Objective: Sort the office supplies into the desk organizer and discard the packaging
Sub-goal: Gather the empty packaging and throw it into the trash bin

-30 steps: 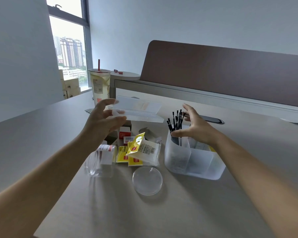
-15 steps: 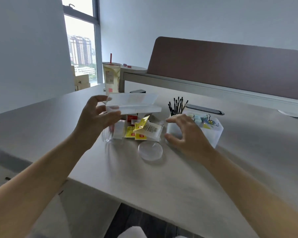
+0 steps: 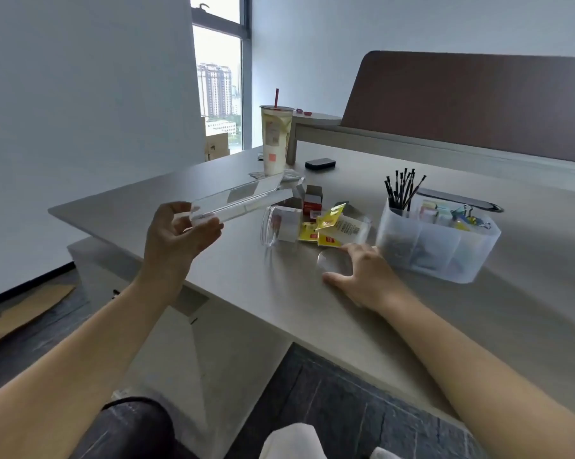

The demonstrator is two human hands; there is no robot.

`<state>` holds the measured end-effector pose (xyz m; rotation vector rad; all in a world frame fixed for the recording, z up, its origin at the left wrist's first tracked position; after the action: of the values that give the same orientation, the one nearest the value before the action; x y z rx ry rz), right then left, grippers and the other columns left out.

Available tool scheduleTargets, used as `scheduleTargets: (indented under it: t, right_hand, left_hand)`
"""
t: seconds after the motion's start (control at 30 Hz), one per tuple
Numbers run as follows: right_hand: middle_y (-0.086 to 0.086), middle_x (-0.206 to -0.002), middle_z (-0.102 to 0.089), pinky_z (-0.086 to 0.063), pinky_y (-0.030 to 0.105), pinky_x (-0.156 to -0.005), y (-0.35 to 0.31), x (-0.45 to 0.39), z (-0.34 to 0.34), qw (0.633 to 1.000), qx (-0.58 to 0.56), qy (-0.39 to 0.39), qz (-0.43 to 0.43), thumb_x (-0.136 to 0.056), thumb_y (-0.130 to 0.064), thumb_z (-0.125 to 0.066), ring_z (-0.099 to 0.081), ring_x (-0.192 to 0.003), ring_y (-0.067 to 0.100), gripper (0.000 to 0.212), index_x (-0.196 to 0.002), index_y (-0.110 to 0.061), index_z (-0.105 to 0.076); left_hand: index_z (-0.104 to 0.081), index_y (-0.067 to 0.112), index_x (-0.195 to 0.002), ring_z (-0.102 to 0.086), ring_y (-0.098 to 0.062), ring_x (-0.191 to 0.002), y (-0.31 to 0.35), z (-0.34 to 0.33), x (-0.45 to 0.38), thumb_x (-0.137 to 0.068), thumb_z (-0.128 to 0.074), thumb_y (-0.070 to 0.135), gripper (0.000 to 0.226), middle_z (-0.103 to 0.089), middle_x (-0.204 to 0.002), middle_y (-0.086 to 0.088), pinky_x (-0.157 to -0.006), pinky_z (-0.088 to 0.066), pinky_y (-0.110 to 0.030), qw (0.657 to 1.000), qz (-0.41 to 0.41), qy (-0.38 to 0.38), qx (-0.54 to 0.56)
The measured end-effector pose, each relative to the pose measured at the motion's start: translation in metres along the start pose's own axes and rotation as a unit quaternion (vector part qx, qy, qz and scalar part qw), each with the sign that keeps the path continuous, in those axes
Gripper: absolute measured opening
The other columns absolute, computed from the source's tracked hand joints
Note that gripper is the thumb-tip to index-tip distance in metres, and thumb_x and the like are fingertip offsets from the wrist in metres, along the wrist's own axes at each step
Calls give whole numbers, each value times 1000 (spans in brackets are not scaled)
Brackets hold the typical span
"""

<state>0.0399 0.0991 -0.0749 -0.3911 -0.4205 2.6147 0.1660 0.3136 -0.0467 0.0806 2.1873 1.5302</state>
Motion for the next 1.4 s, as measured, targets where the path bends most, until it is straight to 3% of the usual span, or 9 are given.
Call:
scheduleTargets:
  t: [0.27,0.43,0.6,0.67,0.8,0.97,1.13,1.23,1.4]
  right_hand:
    - [12,-130,-44,-35,24,-86,-5,12,4,995,-95,33,-13,-75,-31,-68,-45,-114,23,60,-125,-9,-41]
    - [11,-133,-45,-37,34,-98,-38,26,6,982,-171,68,44,-74,-26,-70,-42,-121,26,61,-126,-13,-41]
    - [12,-130,-48,-39,37,-99,-101,51,-14,974,-188,46,118,-71,-24,-73,-44,-119,27,64,-125,-10,-41]
    - [13,-131,-47,-40,37,-97,-128,63,-28,972,-180,26,146,-71,-24,-73,-44,-118,27,66,-126,-9,-41]
    - [10,-127,-46,-31,25,-83,-172,84,-64,965,-176,-33,192,-70,-26,-73,-41,-114,22,67,-127,-15,-40]
    - [3,-133,-39,-27,23,-92,-210,101,-125,949,-183,-129,223,-74,-24,-69,-32,-124,19,64,-129,-17,-37]
    - [8,-134,-37,-29,25,-97,-229,94,-215,944,-154,-209,204,-73,-22,-70,-33,-125,23,65,-129,-13,-37]
    - [12,-131,-41,-28,28,-98,-237,86,-273,937,-105,-261,207,-73,-24,-71,-35,-123,27,66,-128,-9,-38]
    - [11,-134,-38,-29,31,-101,-236,72,-356,916,-60,-341,201,-75,-29,-69,-32,-125,27,69,-131,-9,-34]
  left_hand:
    - [-44,22,-83,-63,-14,-71,0,30,5,-81,-56,4,22,-57,-87,-8,-75,-54,-22,999,14,42,-14]
    - [-42,24,-81,-61,-16,-71,7,68,23,-80,-60,6,25,-56,-81,-3,-72,-55,-21,996,3,75,-48]
    - [-41,27,-81,-57,-10,-67,25,116,71,-79,-62,6,30,-55,-80,0,-55,-50,-12,985,-20,117,-124]
    - [-42,27,-82,-56,0,-61,35,138,93,-78,-64,6,30,-53,-80,4,-52,-45,-8,972,-31,130,-195]
    - [-42,16,-95,-48,-3,-64,47,188,129,-76,-67,11,32,-55,-87,2,-48,-39,-2,937,-21,154,-314]
    - [-43,17,-102,-47,-4,-68,33,251,154,-78,-66,21,33,-56,-101,-6,-53,-38,-9,893,42,174,-412]
    - [-46,11,-103,-52,-23,-81,-27,295,158,-77,-67,20,35,-54,-98,-6,-71,-44,-34,859,120,175,-467]
    - [-46,10,-113,-50,-21,-85,-75,315,152,-79,-64,26,42,-50,-99,-1,-70,-36,-29,822,199,144,-514]
    - [-42,13,-119,-51,-24,-87,-156,337,141,-82,-61,24,43,-58,-111,-13,-70,-37,-32,784,290,77,-544]
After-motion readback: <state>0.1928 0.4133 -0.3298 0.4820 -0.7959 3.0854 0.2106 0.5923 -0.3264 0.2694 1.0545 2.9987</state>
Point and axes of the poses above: each hand's wrist, its own x-axis away from the middle knuckle, its own z-axis out of the back of the hand, y = z × x, the point moved 3 cm from there along -x, towards the middle knuckle
